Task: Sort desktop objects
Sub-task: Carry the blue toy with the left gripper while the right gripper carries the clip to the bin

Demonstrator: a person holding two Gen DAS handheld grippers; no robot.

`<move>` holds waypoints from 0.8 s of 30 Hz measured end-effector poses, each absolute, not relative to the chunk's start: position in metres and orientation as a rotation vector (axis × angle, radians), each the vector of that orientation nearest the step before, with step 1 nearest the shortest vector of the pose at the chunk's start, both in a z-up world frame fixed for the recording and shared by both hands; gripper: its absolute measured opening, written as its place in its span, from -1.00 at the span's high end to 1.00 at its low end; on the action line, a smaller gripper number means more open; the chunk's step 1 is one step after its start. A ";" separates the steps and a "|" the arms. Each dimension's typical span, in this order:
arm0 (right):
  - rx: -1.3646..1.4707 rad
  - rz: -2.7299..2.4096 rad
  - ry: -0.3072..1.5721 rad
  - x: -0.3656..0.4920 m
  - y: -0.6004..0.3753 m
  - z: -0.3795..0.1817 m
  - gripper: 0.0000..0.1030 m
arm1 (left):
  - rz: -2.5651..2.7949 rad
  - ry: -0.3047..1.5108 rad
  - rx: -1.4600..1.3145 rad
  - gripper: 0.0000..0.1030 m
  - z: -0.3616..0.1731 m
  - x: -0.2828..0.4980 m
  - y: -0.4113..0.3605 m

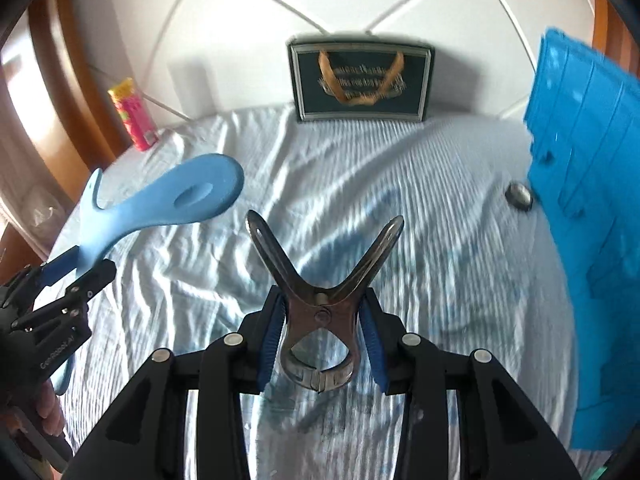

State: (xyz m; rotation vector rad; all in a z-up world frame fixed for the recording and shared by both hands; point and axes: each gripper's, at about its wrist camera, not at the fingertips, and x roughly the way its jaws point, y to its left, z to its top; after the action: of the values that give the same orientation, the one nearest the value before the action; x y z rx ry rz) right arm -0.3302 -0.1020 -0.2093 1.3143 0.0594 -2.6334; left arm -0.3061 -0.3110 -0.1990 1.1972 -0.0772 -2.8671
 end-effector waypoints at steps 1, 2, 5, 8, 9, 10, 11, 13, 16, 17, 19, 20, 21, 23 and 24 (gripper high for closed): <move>1.295 -2.635 0.066 -0.329 -0.103 -0.202 0.27 | -2.869 -0.072 1.181 -0.04 -0.193 -0.304 -0.311; 1.276 -2.638 0.071 -0.327 -0.104 -0.195 0.27 | -2.871 -0.067 1.164 -0.04 -0.185 -0.302 -0.312; 1.224 -2.655 0.082 -0.320 -0.105 -0.172 0.27 | -2.890 -0.059 1.116 -0.04 -0.165 -0.295 -0.311; 1.179 -2.674 0.088 -0.312 -0.106 -0.150 0.27 | -2.919 -0.066 1.076 -0.04 -0.147 -0.289 -0.308; 1.167 -2.681 0.087 -0.308 -0.106 -0.144 0.27 | -2.930 -0.068 1.063 -0.04 -0.141 -0.287 -0.307; 1.156 -2.690 0.087 -0.305 -0.106 -0.137 0.27 | -2.941 -0.071 1.051 -0.04 -0.135 -0.286 -0.306; 1.147 -2.700 0.088 -0.302 -0.106 -0.130 0.27 | -2.953 -0.072 1.039 -0.04 -0.130 -0.284 -0.305; 1.129 -2.720 0.082 -0.293 -0.105 -0.118 0.27 | -2.980 -0.070 1.026 -0.04 -0.122 -0.281 -0.302; 1.106 -2.748 0.070 -0.281 -0.100 -0.102 0.27 | -3.014 -0.081 1.009 -0.04 -0.112 -0.274 -0.297; 1.099 -2.759 0.068 -0.276 -0.099 -0.097 0.27 | -3.029 -0.082 1.004 -0.04 -0.109 -0.272 -0.295; 1.084 -2.781 0.063 -0.268 -0.095 -0.087 0.27 | -3.060 -0.087 0.987 -0.04 -0.100 -0.268 -0.290; 1.077 -2.793 0.059 -0.264 -0.092 -0.082 0.28 | -3.076 -0.093 0.977 -0.04 -0.095 -0.267 -0.287; 1.069 -2.805 0.055 -0.260 -0.089 -0.076 0.28 | -3.088 -0.104 0.961 -0.04 -0.090 -0.265 -0.282; 1.049 -2.831 0.042 -0.251 -0.080 -0.063 0.28 | -3.123 -0.121 0.921 -0.04 -0.074 -0.263 -0.267; 1.032 -2.849 0.032 -0.247 -0.073 -0.055 0.28 | -3.140 -0.130 0.900 -0.04 -0.067 -0.261 -0.259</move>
State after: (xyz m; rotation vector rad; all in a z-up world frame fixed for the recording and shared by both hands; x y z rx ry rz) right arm -0.2466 -0.0733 -0.0549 1.0321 0.0316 -2.8488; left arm -0.2613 -0.2595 -0.0665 0.8999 -0.1295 -3.1402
